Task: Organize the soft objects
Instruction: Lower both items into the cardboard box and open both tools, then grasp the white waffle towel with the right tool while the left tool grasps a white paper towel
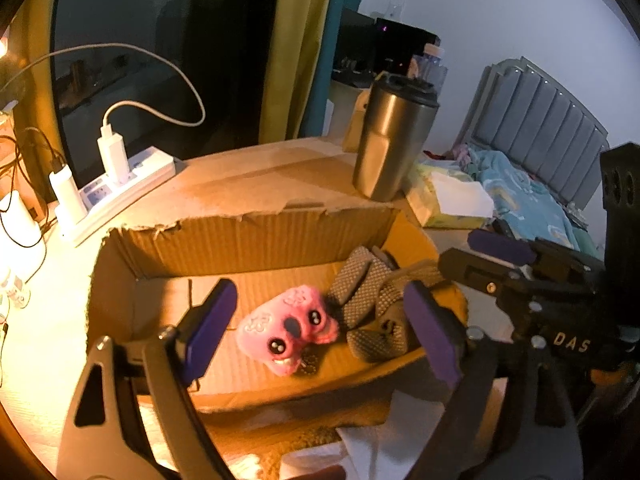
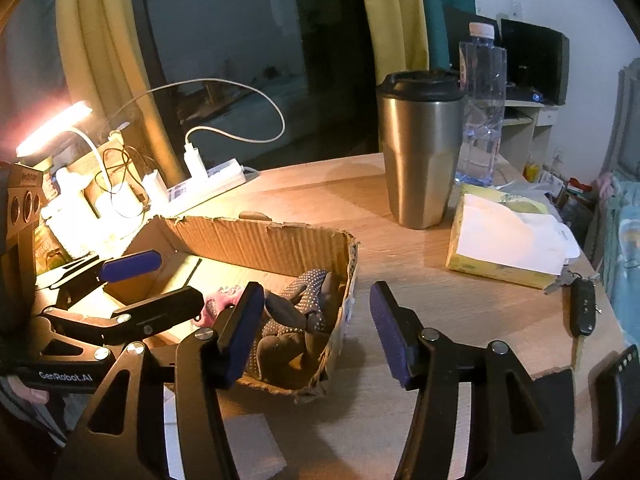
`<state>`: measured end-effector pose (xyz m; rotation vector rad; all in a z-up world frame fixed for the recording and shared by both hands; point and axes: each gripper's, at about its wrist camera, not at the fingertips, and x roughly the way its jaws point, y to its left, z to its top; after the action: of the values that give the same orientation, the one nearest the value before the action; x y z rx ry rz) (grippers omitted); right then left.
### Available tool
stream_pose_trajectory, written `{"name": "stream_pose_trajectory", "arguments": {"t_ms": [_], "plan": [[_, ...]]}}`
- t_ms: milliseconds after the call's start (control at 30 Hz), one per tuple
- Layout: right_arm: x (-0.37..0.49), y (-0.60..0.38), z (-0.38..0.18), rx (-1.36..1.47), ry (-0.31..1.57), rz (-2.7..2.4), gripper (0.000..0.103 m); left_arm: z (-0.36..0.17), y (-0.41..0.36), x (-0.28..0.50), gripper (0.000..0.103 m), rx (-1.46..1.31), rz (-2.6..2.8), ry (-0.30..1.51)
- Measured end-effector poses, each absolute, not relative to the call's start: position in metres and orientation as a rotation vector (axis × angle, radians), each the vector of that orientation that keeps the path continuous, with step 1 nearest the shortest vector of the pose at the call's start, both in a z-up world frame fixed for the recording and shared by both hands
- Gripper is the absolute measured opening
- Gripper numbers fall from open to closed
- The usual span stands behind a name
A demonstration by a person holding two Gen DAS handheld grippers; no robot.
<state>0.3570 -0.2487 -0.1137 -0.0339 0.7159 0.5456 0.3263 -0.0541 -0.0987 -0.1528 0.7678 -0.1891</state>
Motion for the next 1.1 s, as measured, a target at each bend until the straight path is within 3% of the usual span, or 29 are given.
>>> {"name": "stream_pose_trajectory", "arguments": {"t_ms": [600, 1100], "plan": [[0.287, -0.245, -0.091, -0.034, 0.658, 0.51, 0.058, -0.067, -0.028, 0.259, 0.087, -0.155, -0.178, 0.669], [0.25, -0.232, -0.127, -0.039, 0.726, 0.504, 0.058, -0.076, 0.007, 0.201, 0.087, -0.154, -0.123, 0.658]]}}
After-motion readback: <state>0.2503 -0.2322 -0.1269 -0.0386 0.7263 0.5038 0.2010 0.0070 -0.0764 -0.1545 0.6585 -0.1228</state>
